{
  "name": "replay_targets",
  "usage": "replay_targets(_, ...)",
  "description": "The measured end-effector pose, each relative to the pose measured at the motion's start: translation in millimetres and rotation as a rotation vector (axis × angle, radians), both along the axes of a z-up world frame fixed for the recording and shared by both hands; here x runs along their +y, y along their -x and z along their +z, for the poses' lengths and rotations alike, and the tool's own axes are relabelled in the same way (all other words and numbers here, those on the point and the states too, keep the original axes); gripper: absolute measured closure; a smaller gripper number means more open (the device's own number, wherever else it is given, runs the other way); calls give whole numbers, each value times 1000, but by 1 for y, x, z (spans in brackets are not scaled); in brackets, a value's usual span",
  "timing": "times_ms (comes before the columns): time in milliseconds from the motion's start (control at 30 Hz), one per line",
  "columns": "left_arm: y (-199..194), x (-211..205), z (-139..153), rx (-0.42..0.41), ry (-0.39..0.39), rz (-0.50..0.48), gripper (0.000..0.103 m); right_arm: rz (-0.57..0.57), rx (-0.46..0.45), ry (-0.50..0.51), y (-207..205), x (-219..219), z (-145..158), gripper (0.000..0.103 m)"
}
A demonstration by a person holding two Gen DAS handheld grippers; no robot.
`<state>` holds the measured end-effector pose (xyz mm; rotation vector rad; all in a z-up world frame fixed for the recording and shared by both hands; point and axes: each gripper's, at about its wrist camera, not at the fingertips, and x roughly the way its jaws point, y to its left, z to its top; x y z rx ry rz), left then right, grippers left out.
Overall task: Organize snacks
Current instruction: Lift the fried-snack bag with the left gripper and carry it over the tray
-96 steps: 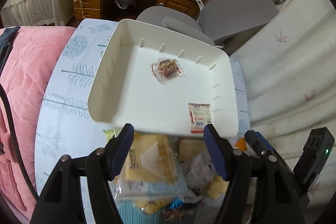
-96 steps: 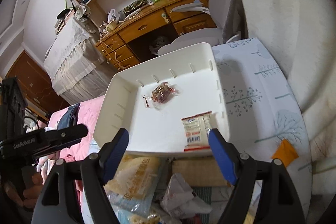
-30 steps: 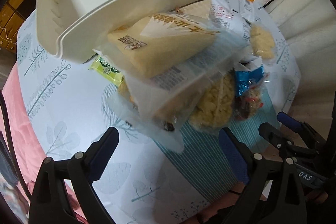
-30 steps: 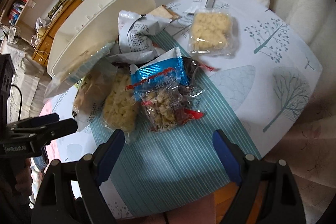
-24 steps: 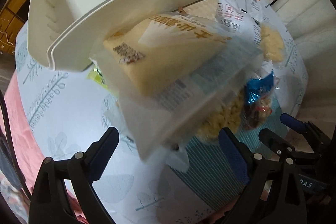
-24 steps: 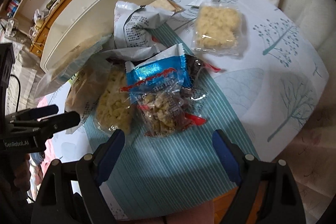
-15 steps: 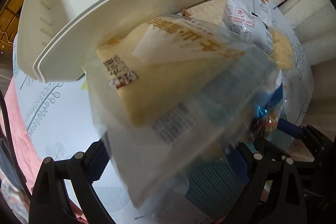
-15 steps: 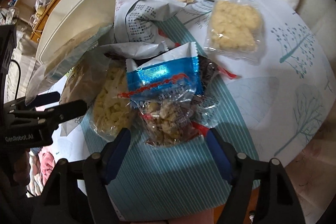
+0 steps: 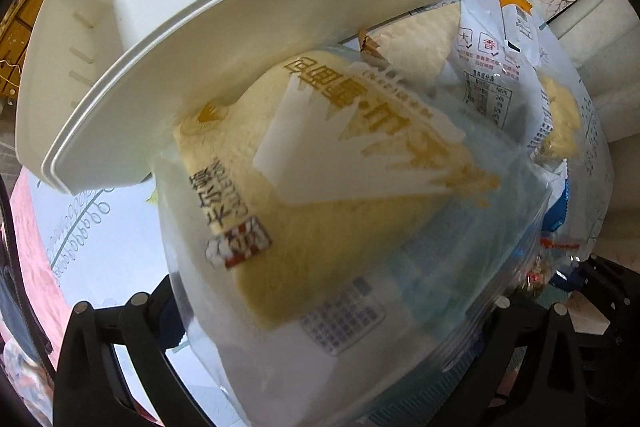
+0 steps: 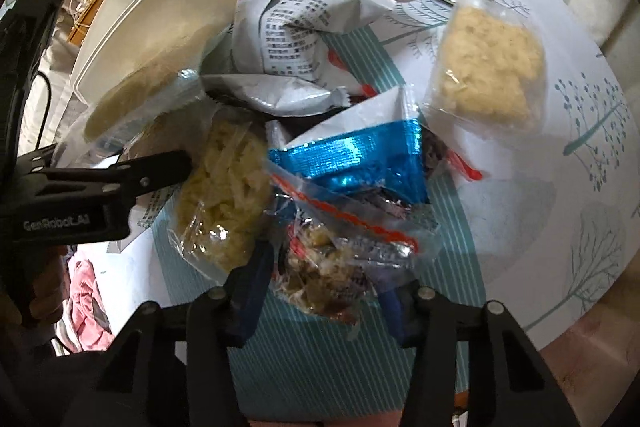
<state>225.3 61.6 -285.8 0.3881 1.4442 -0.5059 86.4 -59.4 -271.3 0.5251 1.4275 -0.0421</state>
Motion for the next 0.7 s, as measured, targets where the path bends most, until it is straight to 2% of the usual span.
replay_targets(167, -8, 0, -10, 45, 53, 44, 0, 14, 0, -11, -13, 8, 2, 58)
replay_targets(467, 4, 9, -4, 12, 54, 43, 11, 5, 1, -18, -1, -2, 3, 58)
replay_targets(700, 20, 25, 1, 40, 59, 59, 15, -15, 9, -17, 7, -7, 3, 58)
